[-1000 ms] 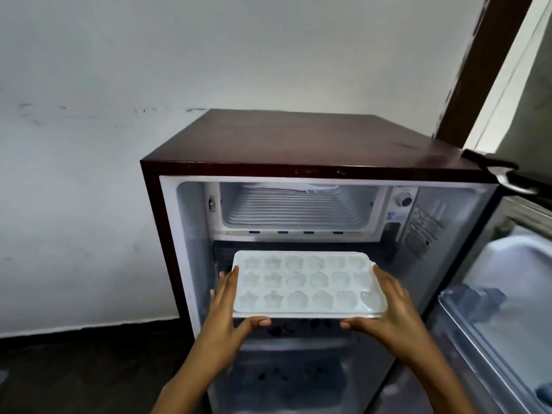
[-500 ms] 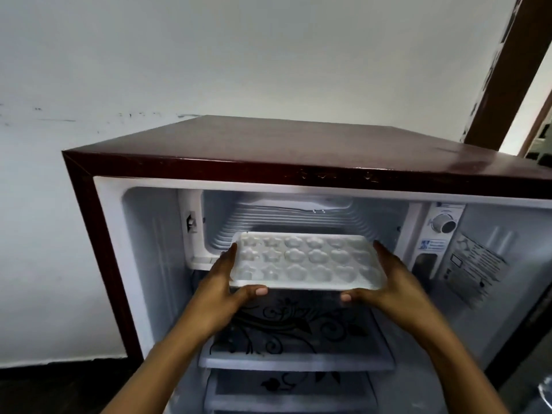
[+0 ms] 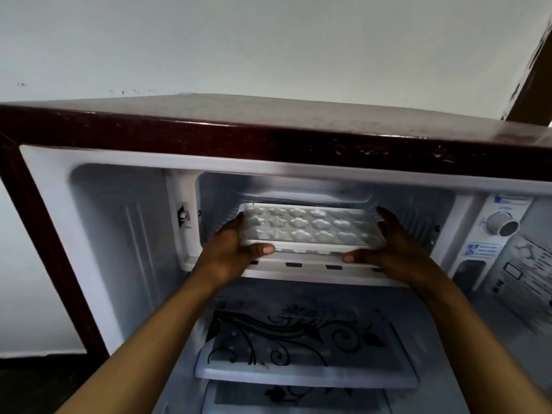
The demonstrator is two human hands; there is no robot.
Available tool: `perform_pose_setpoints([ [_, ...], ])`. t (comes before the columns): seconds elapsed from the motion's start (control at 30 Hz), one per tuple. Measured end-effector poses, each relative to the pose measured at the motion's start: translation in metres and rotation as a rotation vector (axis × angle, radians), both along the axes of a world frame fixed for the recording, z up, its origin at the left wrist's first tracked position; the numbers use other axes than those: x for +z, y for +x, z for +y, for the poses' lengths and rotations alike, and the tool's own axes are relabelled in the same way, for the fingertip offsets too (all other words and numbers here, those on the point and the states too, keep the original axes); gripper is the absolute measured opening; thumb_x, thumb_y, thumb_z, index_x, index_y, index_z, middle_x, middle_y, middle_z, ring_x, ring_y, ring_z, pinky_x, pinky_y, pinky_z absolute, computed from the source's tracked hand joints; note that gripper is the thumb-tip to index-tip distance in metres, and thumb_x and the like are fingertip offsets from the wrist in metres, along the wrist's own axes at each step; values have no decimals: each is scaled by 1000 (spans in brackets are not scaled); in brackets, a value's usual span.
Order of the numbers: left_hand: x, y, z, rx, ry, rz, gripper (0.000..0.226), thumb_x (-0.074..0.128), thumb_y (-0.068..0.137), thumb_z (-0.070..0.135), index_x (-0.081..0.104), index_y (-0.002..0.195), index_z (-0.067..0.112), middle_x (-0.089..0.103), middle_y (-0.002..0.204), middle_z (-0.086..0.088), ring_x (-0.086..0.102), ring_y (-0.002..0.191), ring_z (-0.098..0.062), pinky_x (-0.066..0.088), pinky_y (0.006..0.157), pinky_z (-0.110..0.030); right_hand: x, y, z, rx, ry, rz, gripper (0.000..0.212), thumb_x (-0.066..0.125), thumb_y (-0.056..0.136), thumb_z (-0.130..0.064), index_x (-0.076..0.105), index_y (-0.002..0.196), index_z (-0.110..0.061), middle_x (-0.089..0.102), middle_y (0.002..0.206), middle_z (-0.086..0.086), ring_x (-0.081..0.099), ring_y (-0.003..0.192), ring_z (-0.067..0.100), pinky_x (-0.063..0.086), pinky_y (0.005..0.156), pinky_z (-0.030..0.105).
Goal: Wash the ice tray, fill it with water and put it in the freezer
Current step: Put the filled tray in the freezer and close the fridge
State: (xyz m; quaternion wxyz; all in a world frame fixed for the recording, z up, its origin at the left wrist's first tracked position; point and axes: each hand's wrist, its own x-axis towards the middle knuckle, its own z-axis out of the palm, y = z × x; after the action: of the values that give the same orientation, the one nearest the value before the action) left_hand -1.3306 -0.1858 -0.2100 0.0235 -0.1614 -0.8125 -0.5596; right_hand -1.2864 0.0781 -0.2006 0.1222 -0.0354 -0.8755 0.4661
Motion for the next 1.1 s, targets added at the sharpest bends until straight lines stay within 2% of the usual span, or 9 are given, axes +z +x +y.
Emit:
perform_pose_setpoints([
  [0.1,-4,-10,4,-31,44,-25,68,70,81,9,36,139,19,48,127,7,50,110,-9,54,64,-16,-1,-7,1,-17,-26,15,115,85,59,-16,13,147,-25,42,141,1,44,123,18,42,93,28],
  [0.2,-12,-22,7,-25,88,-48,59,71,79,5,45,129,22,52,120,6,54,97,-4,53,58,-14,-3,-11,1,3,-57,10,110,83,62,-12,15,147,-25,43,136,0,42,115,11,36,91,24],
  [0.33,-18,-34,6,-4,86,-45,38,62,87,11,51,123,13,57,125,-12,58,107,-25,52,91,-38,-3,-13,2,-1,-79,-9,104,81,66,-14,15,147,-27,33,148,3,35,127,15,31,94,21],
  [0.5,-22,-37,8,-38,157,-54,48,70,78,1,49,103,36,56,108,11,55,91,1,52,64,-15,-4,-14,3,10,-69,-29,103,79,69,-15,14,147,-27,34,149,3,33,114,5,31,91,19],
  [0.6,-20,-33,7,-16,58,-29,50,71,79,9,47,120,25,54,126,-2,52,114,-17,54,85,-30,-3,-11,4,1,-55,-57,106,79,69,-23,10,148,-29,29,152,4,34,130,15,31,100,25],
  [0.7,-18,-26,3,52,-179,36,85,65,82,36,19,148,8,22,155,-12,20,143,-26,18,117,-43,-4,-1,-1,-46,50,-48,103,75,70,-39,9,148,-29,19,156,2,22,141,24,25,114,42],
  [0.8,-17,-1,1,170,-447,266,94,44,84,59,-4,149,13,-7,158,0,-14,141,-9,-11,112,-27,-7,20,-14,-123,283,56,90,59,77,-56,12,148,-28,13,158,0,11,144,24,11,117,42],
  [0.93,-15,43,-4,256,-694,428,81,9,81,67,-25,141,23,-28,152,5,-32,135,-7,-23,109,-26,-10,63,-35,-217,569,122,90,25,73,-80,21,147,-30,18,157,-2,10,143,19,-3,108,25],
  [1.1,-14,98,-10,323,-793,490,72,5,91,62,-25,143,23,-29,152,5,-31,139,-12,-24,112,-33,-9,119,-59,-223,731,105,90,9,73,-77,27,145,-26,24,155,-1,13,144,19,-9,111,33],
])
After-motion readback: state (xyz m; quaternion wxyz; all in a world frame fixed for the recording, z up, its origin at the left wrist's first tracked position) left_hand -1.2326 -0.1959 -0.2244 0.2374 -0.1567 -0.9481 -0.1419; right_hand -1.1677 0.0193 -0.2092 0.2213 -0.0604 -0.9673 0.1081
